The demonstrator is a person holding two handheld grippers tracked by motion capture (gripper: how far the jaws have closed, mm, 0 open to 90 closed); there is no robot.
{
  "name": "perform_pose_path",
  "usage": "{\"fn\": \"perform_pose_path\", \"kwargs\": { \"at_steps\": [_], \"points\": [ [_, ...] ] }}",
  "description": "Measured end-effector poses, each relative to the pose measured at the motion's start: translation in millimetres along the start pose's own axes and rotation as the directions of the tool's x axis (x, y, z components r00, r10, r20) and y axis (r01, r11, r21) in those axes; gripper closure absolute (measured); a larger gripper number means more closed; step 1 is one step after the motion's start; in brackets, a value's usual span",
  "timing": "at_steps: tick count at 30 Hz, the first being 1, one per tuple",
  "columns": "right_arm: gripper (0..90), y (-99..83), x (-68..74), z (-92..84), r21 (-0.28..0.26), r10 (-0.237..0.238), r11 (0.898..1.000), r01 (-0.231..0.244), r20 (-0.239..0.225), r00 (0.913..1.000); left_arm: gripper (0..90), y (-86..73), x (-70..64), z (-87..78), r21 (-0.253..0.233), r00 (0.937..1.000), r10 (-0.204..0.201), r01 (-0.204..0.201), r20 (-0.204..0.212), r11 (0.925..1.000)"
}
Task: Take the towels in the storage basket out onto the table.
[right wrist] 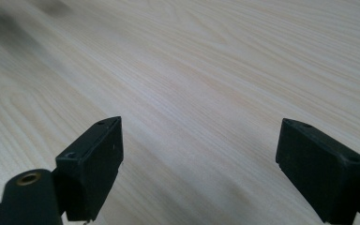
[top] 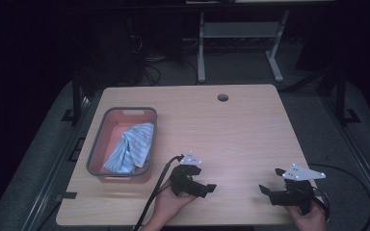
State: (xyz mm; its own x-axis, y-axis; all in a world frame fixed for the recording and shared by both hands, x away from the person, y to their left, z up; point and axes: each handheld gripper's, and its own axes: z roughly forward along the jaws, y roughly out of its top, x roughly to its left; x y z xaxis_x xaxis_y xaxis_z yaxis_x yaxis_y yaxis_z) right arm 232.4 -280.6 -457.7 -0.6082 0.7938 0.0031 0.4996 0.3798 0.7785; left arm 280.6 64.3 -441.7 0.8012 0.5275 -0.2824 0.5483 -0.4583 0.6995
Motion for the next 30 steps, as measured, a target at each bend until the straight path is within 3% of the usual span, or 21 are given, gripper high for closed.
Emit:
{"fn": "perform_pose_path", "kwargs": {
  "at_steps": [11, 17, 22, 30],
  "points": [
    [14.7, -1.4, -5.4, -0.8, -0.006, 0.024, 1.000, -0.024, 0.007, 0.9997, 17.6, 6.3, 0.9, -5.0, -0.003, 1.0000, 0.006, -0.006, -0.004, 1.0000],
    [14.7, -1.8, -7.3, -0.7, -0.009, 0.031, 0.999, -0.030, 0.018, 0.9994, 17.5, 17.0, 0.6, -15.0, 0.001, 0.9997, 0.022, -0.022, 0.015, 0.9998],
    [14.6, -3.0, -7.9, -1.2, -0.011, 0.041, 0.999, -0.041, 0.022, 0.9989, 17.7, 25.8, 2.5, -18.5, 0.021, 0.9989, 0.047, -0.048, 0.003, 0.9986],
    [14.6, -2.0, -4.5, 2.0, -0.004, 0.039, 0.999, -0.039, 0.020, 0.9990, 17.6, 38.1, 6.4, -26.2, 0.023, 0.9986, 0.046, -0.047, 0.027, 0.9986]
  ]
}}
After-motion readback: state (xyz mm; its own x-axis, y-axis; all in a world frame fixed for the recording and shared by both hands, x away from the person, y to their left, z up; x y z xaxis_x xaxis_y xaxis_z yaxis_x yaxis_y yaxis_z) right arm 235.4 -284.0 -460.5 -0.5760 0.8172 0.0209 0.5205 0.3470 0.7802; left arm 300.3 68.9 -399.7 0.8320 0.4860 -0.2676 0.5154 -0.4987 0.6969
